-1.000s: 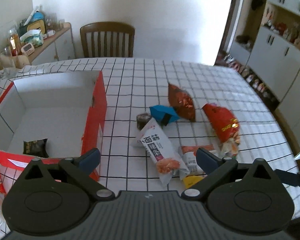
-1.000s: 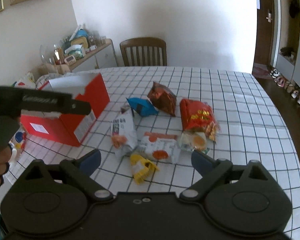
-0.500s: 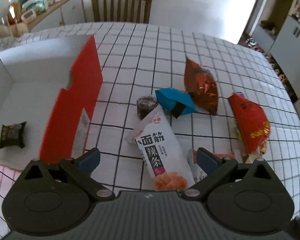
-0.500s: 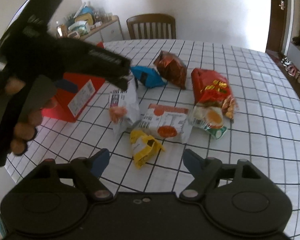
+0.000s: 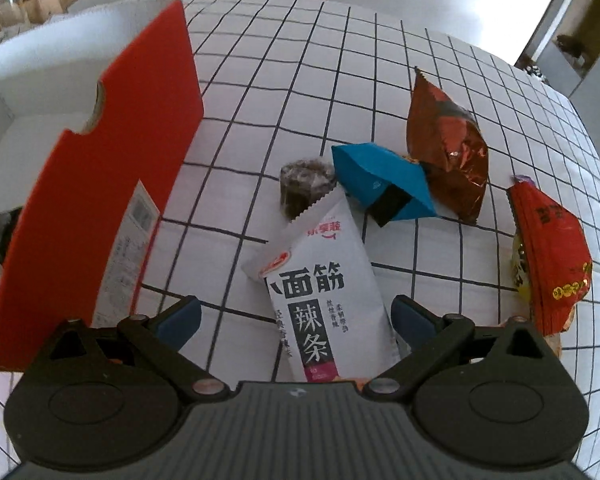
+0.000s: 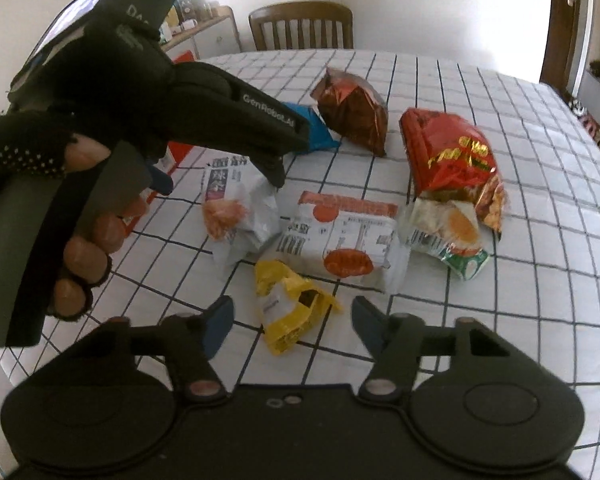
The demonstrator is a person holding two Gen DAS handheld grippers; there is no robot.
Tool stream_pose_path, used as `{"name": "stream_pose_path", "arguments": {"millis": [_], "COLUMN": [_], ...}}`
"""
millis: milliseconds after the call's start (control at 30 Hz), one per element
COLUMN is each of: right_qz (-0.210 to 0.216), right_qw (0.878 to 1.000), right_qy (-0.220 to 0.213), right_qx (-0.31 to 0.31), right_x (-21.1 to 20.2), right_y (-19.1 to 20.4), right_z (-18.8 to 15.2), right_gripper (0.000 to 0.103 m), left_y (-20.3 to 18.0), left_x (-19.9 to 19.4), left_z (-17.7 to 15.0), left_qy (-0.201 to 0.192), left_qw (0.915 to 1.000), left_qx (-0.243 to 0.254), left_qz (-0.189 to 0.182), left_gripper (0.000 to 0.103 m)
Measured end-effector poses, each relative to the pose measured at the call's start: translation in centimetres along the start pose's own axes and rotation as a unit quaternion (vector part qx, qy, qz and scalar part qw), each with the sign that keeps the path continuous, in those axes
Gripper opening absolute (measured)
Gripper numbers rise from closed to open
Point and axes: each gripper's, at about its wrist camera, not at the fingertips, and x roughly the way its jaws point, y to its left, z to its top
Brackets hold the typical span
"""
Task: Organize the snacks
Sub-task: 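Grasp the white spicy-strip bag with the left tool while the right tool grasps the yellow packet, then lift the white bag and yellow packet and carry them toward the red box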
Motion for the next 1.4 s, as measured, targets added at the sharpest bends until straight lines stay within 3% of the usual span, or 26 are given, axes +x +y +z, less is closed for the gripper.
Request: {"name": "stream_pose_path", "arguments": {"millis": [200,367,467,800,1400], "right_qz": [0.0,0.002,-0.001,-0.007,-0.001], "right_qw": [1.0,1.0,1.0,1.0,0.998], "right_qy": [0.004,0.007,0.006,-0.004,-0.029], "right_qx": [0.005,0.006,0.006,0.018,0.061], "right_x": [0.7,0.7,0.7,-0.3,-5.0], "right_y": [-0.1,0.0,0.2,0.4,1.0], "right_z": [0.0,-0.1,0.0,-0.4,-0.3], "right_gripper": [0.051,0.034,0.03,0.024,0.024], "left_y": [0.2,-0.3,-0.2,1.3,4.5], "left_x": [0.4,0.1,-0.2,-1.8,-7.5], "left_z": [0.3,0.2,0.1,-0.7,-3.9], "left_qy": [0.005,0.004,0.002,-0.003,-0.021], "left_qw": [0.9998,0.9997,0.9997,0.9994,0.9973], "left_qx": [-0.015,-0.008,-0.01,-0.002,0.011], "left_qz": [-0.011,-0.021,-0.023,-0.036,-0.07], "left_gripper": [0.087,0.05,0.043,0.033,0.032]}}
